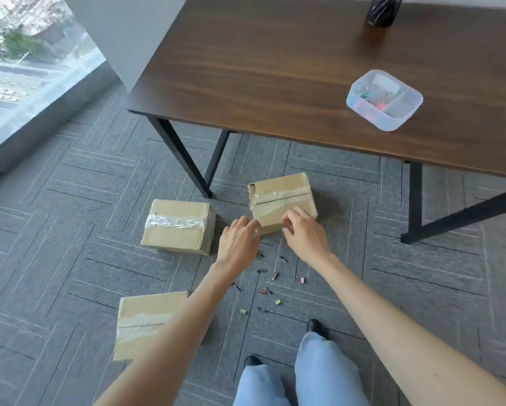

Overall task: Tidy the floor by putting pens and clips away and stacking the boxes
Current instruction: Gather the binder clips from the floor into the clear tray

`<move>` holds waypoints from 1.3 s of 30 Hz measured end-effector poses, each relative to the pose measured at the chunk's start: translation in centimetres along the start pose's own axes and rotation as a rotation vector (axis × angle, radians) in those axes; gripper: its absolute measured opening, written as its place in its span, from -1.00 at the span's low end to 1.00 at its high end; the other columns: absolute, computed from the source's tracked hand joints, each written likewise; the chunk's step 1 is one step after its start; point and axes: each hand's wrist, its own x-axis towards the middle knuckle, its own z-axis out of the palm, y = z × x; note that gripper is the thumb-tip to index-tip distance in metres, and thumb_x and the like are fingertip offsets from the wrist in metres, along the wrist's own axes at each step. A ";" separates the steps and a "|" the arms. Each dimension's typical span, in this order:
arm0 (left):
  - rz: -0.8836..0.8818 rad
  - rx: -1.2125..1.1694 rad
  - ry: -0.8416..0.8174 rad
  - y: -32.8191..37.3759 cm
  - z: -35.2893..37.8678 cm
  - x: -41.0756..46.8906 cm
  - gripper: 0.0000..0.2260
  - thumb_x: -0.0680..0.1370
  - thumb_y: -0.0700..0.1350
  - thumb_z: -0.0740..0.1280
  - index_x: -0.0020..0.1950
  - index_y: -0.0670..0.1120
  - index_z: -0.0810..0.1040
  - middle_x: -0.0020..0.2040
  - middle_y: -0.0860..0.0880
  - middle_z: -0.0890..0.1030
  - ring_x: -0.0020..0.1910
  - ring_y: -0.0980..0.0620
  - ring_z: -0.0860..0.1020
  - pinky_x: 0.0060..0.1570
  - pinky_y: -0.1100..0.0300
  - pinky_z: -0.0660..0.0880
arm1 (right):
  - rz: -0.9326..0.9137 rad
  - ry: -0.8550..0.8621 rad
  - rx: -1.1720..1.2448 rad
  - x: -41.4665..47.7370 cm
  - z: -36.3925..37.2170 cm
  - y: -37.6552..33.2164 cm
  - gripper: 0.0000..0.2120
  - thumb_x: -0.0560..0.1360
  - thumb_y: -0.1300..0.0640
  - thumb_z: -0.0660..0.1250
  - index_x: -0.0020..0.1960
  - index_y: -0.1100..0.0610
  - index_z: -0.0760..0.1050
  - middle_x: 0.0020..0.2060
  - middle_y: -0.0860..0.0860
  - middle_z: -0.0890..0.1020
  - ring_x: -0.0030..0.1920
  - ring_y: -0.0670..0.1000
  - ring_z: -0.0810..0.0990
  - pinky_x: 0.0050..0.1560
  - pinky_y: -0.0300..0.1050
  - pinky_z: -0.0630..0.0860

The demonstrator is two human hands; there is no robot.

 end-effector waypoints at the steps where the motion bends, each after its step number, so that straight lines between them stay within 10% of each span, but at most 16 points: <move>1: -0.025 -0.010 -0.006 -1.1 1.2 -0.8 -0.79 0.57 -0.08 0.25 0.19 -0.03 0.52 0.13 -0.02 0.53 0.15 -0.06 0.48 0.09 0.07 0.40 | -0.005 -0.028 0.000 -0.6 1.7 0.1 -0.91 0.51 0.22 0.32 0.00 0.12 0.46 -0.01 -0.05 0.50 -0.10 -0.01 0.54 -0.29 -0.15 0.43; 24: -0.423 -0.069 0.030 -31.2 49.6 0.5 -0.74 0.54 -0.20 0.31 0.22 -0.02 0.50 0.18 -0.06 0.49 0.18 -0.08 0.46 0.03 0.02 0.46 | -0.170 -0.377 -0.106 5.6 50.5 24.4 -0.92 0.54 0.18 0.32 0.01 0.08 0.46 -0.02 -0.06 0.49 -0.11 -0.03 0.52 -0.23 -0.15 0.42; 39: -0.462 -0.048 0.203 -36.6 59.8 0.5 -0.90 0.57 -0.19 0.25 0.07 -0.12 0.50 0.02 -0.10 0.47 0.04 -0.09 0.45 -0.13 -0.01 0.49 | -0.394 -0.470 -0.169 5.7 60.2 28.4 -0.93 0.54 0.17 0.31 0.03 0.11 0.47 0.01 -0.11 0.49 -0.04 -0.07 0.53 0.00 -0.22 0.46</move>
